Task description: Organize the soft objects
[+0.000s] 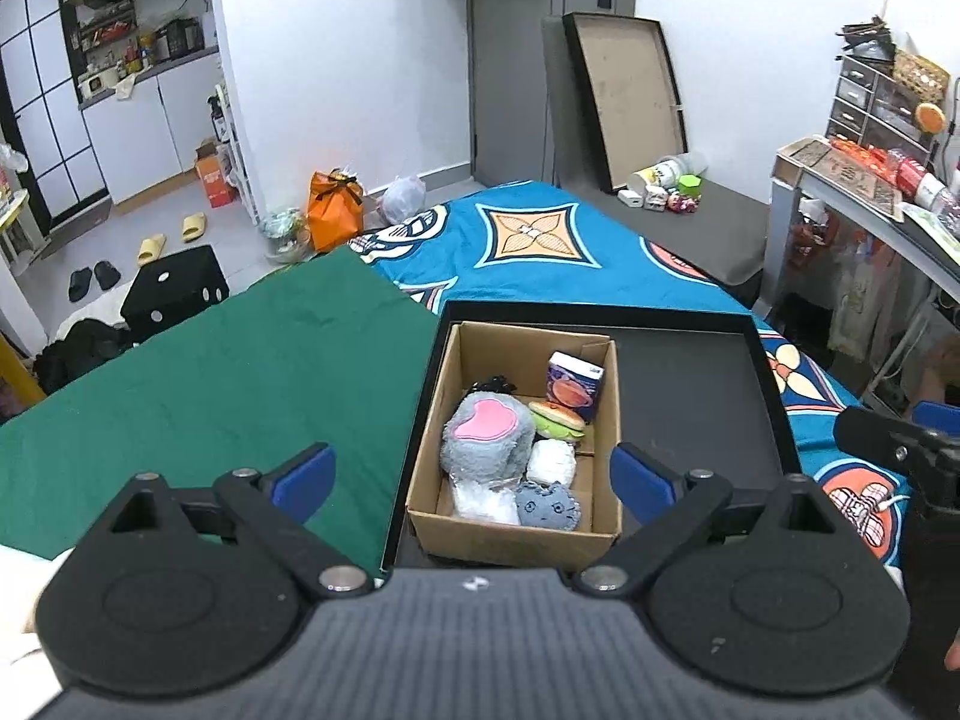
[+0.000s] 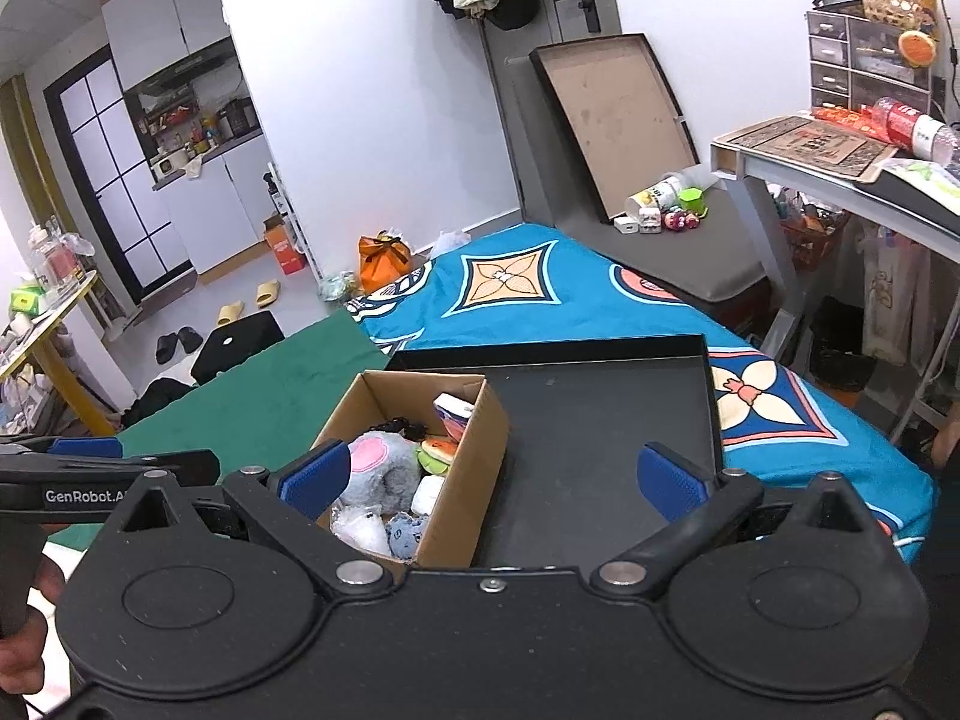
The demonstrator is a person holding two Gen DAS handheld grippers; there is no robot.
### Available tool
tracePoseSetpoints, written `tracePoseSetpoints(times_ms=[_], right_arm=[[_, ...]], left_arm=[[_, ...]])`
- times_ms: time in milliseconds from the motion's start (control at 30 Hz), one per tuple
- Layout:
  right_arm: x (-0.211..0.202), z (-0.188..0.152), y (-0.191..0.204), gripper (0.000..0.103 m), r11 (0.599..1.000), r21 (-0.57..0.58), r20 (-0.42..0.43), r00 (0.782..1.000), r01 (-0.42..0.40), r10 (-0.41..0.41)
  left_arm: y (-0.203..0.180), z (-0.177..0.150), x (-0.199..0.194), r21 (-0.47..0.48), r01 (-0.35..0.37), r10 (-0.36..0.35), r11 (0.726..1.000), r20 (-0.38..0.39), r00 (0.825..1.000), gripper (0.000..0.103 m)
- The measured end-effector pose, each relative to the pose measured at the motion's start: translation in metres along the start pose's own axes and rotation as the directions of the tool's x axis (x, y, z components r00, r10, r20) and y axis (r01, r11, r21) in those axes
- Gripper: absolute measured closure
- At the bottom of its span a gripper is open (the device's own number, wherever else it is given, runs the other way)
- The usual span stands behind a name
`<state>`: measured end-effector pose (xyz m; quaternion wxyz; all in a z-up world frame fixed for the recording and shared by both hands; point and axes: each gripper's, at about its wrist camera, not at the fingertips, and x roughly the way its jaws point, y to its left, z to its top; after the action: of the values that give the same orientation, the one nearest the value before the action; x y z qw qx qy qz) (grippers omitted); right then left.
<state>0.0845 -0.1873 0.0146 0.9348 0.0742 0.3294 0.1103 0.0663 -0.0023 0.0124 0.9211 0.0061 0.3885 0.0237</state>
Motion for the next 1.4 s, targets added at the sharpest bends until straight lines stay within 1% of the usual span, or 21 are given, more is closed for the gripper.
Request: tracePoseSetpoints(times_ms=[167, 333, 633, 800, 967, 1167, 1400], right_arm=[[-0.015, 0.0, 0.001, 0.0, 1.0, -0.001, 0.017, 1.0, 0.002, -0.002], [-0.025, -0.001, 0.004, 0.0, 1.0, -0.006, 0.024, 1.0, 0.01, -0.01], [-0.041, -0.006, 0.013, 0.0, 1.0, -0.031, 0.021, 1.0, -0.004, 0.005], [-0.052, -0.009, 0.015, 0.0, 0.999, -0.034, 0.038, 0.999, -0.004, 0.005], [-0.063, -0.015, 0.012, 0.0, 1.0, -0.024, 0.059, 0.998, 0.009, -0.007], [-0.077, -0.02, 0.014, 0.0, 0.999, -0.028, 0.084, 0.996, 0.017, -0.014], [-0.09, -0.024, 0.018, 0.0, 0.999, -0.046, 0.084, 0.996, 0.014, -0.01]], left_arm=[[-0.002, -0.004, -0.015, -0.007, 0.015, -0.015, 1.0, 0.018, 1.0, 0.006], [-0.002, -0.008, -0.029, -0.001, 0.012, -0.012, 1.0, 0.038, 0.999, 0.006], [-0.002, -0.014, -0.058, -0.002, 0.019, -0.019, 1.0, 0.075, 0.997, 0.006], [-0.003, -0.018, -0.072, 0.005, 0.019, -0.019, 1.0, 0.096, 0.995, 0.006], [-0.003, -0.026, -0.084, 0.018, 0.014, -0.016, 1.0, 0.116, 0.993, 0.006], [-0.001, -0.037, -0.099, 0.006, 0.012, -0.013, 1.0, 0.151, 0.988, 0.006], [0.002, -0.049, -0.114, 0.008, 0.005, -0.006, 1.0, 0.171, 0.985, 0.006]])
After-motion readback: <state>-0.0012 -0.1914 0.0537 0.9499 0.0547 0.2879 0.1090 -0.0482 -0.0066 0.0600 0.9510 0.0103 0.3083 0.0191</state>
